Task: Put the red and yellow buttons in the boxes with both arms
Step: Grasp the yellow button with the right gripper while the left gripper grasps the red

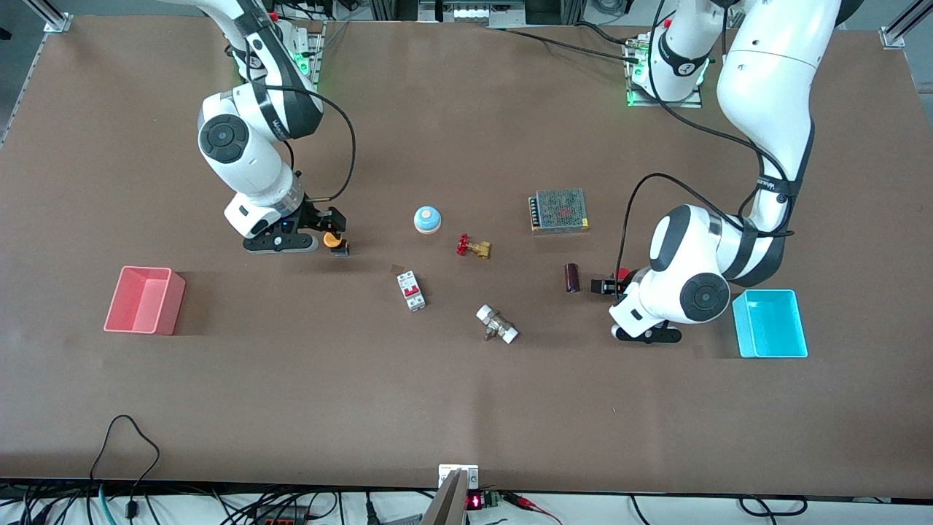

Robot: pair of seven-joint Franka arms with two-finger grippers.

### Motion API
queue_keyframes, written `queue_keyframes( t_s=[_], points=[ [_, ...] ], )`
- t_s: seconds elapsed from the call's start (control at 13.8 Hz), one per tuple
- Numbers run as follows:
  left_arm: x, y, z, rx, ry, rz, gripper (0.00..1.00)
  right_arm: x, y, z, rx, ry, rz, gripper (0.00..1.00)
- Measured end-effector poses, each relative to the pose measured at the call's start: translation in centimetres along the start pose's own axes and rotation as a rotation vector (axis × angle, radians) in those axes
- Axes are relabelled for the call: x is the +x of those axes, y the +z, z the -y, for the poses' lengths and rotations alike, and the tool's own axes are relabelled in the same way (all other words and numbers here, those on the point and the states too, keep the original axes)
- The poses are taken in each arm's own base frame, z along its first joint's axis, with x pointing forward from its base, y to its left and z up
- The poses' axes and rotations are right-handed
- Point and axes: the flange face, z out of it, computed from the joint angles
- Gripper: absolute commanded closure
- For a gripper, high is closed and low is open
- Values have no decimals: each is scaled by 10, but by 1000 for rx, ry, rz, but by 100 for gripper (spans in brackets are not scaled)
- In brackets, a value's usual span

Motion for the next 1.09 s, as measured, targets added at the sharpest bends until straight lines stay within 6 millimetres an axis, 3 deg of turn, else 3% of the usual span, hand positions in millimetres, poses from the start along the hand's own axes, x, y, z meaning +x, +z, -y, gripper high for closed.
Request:
queue_keyframes(
  t_s=[0.22, 0.44, 0.65, 0.73, 0.87, 1.09],
  points=[
    [-3, 21, 5, 3, -7, 11, 0, -2, 20, 6, 5, 18, 0, 0],
    [-6, 29, 7, 5, -9, 17, 0, -5, 36, 9, 5, 23, 13, 0],
    [-8, 42, 7, 2, -10, 4, 16, -7, 46, 9, -3, 15, 25, 0],
    [-9, 46, 6, 1, -8, 5, 37, -7, 49, 9, -6, 10, 26, 2],
    [-12, 49, 4, 1, -6, 12, 43, -7, 51, 9, -10, 3, 25, 5],
    [-18, 44, 4, 2, -4, 11, 64, -7, 55, 9, -8, 1, 19, 21]
  ],
)
